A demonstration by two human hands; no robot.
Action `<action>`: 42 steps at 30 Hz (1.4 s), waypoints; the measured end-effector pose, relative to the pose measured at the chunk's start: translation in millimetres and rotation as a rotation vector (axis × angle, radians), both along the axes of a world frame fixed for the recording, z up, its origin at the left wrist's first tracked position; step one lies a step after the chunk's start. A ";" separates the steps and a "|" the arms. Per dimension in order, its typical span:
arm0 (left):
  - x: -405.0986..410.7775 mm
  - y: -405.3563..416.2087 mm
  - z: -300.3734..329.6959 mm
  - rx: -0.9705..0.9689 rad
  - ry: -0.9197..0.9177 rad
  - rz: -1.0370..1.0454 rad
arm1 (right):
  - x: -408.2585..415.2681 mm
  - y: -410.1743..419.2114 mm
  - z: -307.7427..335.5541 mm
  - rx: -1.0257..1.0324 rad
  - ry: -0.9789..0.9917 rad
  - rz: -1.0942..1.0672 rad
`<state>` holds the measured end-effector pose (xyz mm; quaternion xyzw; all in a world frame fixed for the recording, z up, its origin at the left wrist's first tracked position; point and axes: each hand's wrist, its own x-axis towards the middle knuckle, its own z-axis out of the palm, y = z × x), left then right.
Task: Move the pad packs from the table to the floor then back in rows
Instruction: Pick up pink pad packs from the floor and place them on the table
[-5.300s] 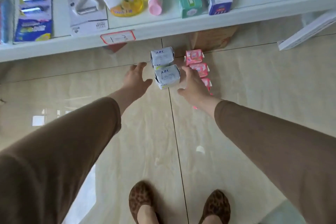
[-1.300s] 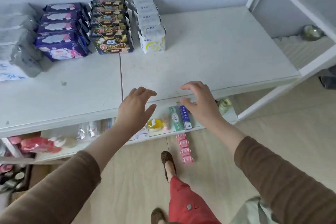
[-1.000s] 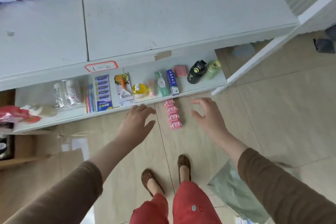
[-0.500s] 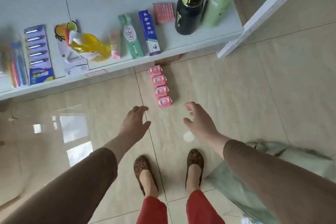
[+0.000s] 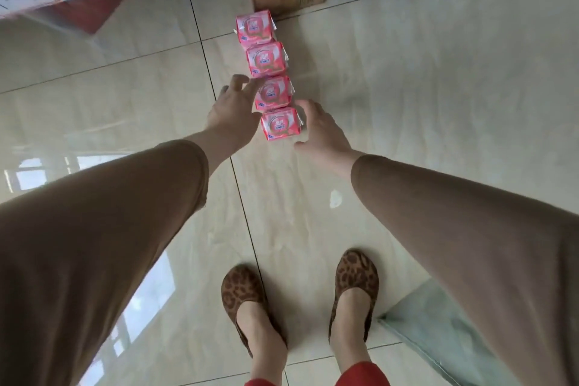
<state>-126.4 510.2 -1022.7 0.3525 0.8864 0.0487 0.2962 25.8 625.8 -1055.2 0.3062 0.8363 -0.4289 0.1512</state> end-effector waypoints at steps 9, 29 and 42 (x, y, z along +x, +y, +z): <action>-2.4 16.8 -34.0 0.037 0.123 -0.072 | -4.0 -18.8 -49.1 0.183 0.069 0.010; 64.1 -59.5 97.3 0.129 -0.105 0.234 | 104.3 -16.1 114.3 -0.100 0.071 -0.333; 34.3 -89.7 515.6 0.600 -0.112 0.279 | 38.7 -3.2 551.2 -0.110 0.434 -0.409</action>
